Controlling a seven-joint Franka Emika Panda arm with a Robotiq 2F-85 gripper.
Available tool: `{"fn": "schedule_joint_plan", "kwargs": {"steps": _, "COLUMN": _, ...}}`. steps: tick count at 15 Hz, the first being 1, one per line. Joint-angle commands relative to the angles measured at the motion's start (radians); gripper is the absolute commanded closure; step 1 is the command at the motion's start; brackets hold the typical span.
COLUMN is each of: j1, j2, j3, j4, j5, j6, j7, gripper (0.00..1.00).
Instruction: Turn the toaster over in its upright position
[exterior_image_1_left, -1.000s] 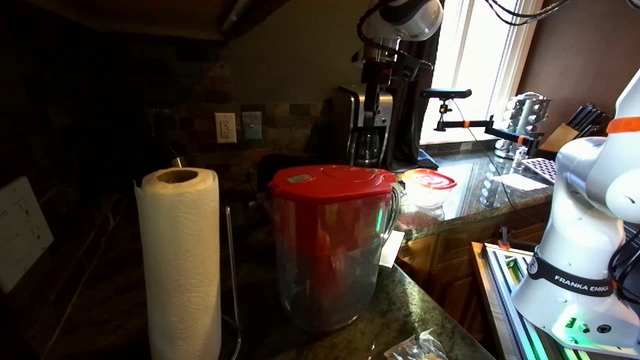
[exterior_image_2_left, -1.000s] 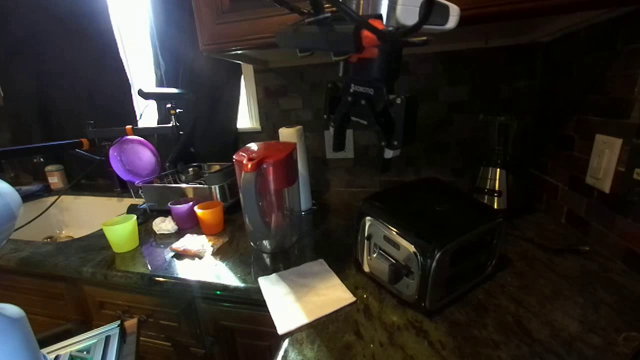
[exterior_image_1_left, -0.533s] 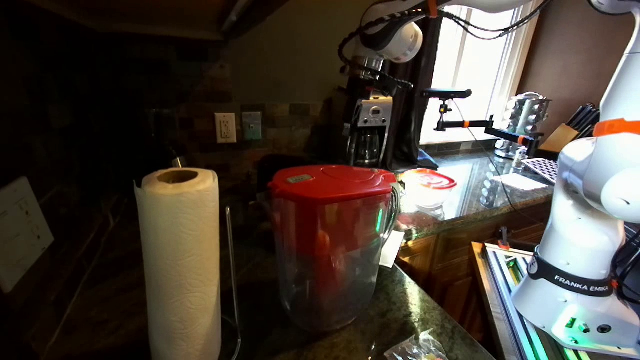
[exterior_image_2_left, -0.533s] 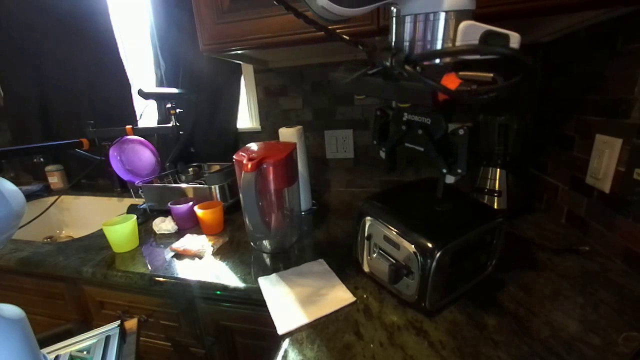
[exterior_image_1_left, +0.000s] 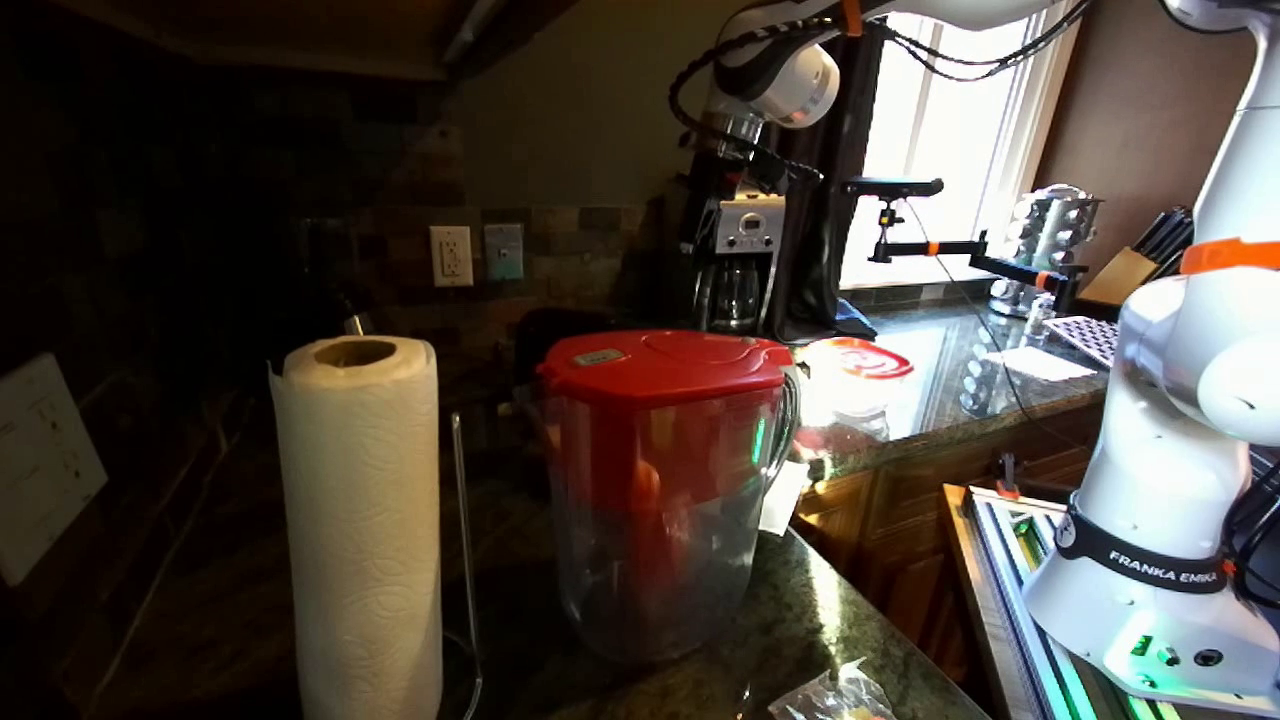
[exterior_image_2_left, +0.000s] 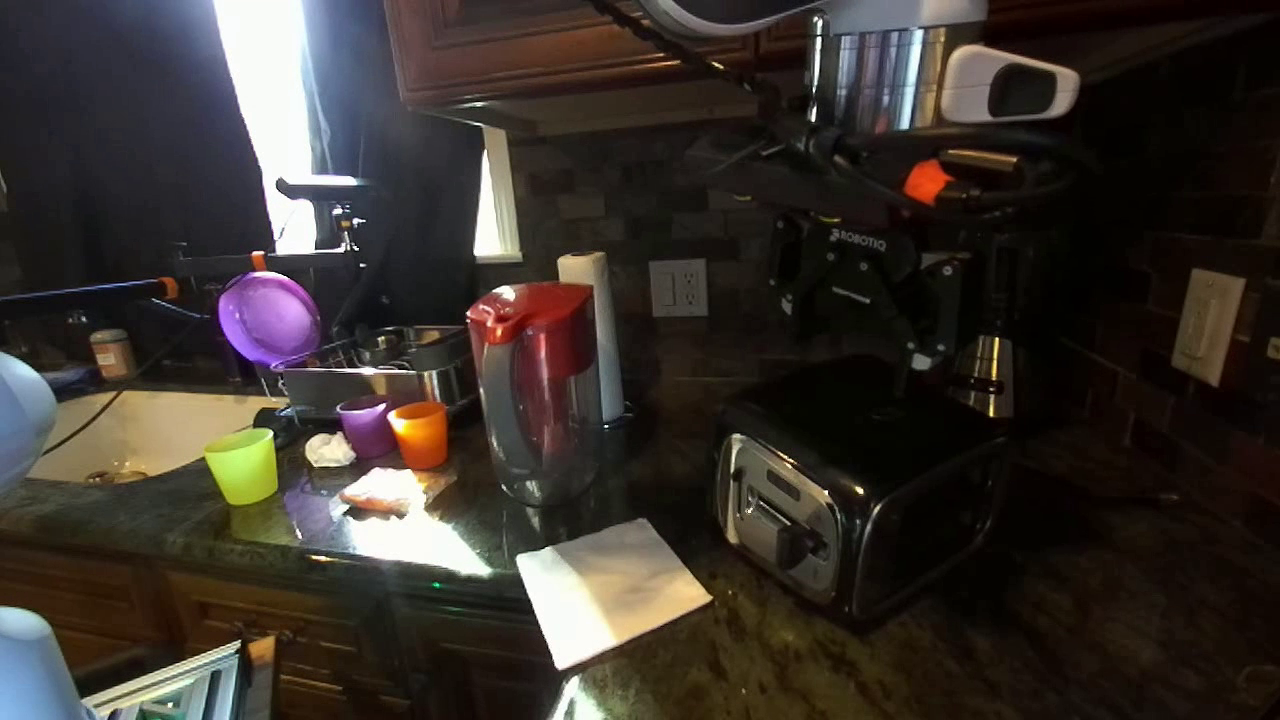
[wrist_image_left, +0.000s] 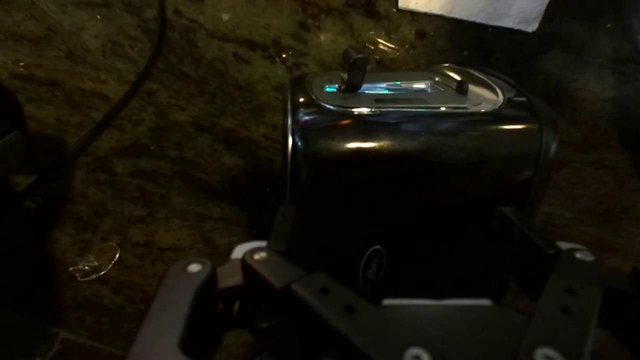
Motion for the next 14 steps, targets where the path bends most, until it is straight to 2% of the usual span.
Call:
{"fn": "schedule_joint_plan", "kwargs": {"steps": 1, "j1": -0.033, "j2": 0.086, "j3": 0.008, "j4": 0.051, "j5": 0.028, "j6": 0.002, "j7": -0.021, "gripper": 0.00}}
{"fn": "schedule_joint_plan", "kwargs": {"steps": 7, "j1": -0.102, "j2": 0.210, "j3": 0.024, "j4": 0.135, "j5": 0.159, "j6": -0.054, "j7": -0.091, "gripper": 0.00}}
{"fn": "schedule_joint_plan", "kwargs": {"steps": 10, "j1": -0.149, "j2": 0.272, "j3": 0.040, "j4": 0.195, "j5": 0.254, "j6": -0.147, "j7": -0.125, "gripper": 0.00}}
{"fn": "schedule_joint_plan", "kwargs": {"steps": 14, "j1": -0.198, "j2": 0.346, "j3": 0.058, "j4": 0.274, "j5": 0.337, "j6": -0.251, "j7": -0.099, "gripper": 0.00}}
